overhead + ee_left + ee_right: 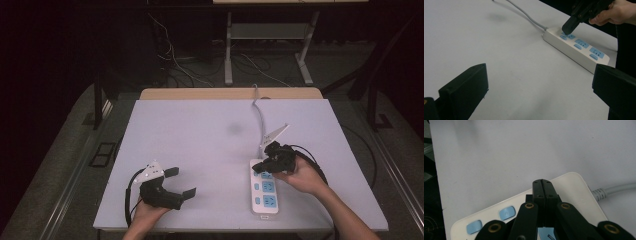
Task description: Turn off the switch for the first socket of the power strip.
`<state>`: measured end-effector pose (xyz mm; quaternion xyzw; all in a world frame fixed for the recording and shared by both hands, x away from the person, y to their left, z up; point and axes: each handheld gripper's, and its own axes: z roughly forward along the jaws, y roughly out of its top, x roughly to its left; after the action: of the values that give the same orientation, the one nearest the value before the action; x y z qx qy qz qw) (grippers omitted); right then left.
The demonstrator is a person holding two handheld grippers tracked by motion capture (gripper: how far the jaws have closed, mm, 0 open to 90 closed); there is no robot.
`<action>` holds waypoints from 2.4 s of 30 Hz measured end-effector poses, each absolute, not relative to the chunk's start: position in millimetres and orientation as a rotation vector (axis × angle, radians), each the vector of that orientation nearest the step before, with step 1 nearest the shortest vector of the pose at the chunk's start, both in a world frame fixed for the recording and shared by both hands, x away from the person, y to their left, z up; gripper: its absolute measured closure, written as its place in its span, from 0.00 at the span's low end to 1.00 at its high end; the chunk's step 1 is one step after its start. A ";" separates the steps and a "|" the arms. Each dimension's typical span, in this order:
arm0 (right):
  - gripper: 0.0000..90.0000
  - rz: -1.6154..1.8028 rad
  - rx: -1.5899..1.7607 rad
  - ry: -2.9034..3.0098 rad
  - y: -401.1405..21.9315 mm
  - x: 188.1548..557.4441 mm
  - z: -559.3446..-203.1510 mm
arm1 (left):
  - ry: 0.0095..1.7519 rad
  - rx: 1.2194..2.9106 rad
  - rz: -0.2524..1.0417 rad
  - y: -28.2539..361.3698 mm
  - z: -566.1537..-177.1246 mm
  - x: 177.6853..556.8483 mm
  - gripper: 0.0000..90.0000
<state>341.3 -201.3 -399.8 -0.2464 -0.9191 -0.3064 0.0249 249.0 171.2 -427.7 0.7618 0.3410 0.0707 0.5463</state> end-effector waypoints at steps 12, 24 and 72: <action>1.00 -1.011 -0.788 -2.827 -213.8 342.6 -382.8 | 0.805 1.807 0.167 171.1 -427.7 248.6 0.00; 1.00 -1.095 -0.858 -2.800 -234.9 339.6 -369.9 | 0.808 1.799 0.168 170.8 -427.2 247.8 0.00; 0.00 -1.436 -1.324 -2.539 -320.0 282.3 -373.0 | 0.821 1.772 0.179 172.4 -425.9 245.3 0.00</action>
<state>282.3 -320.0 -373.0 -0.4132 -0.7922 -0.4481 -0.0307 245.3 172.4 -425.9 0.7506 0.3479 0.0757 0.5566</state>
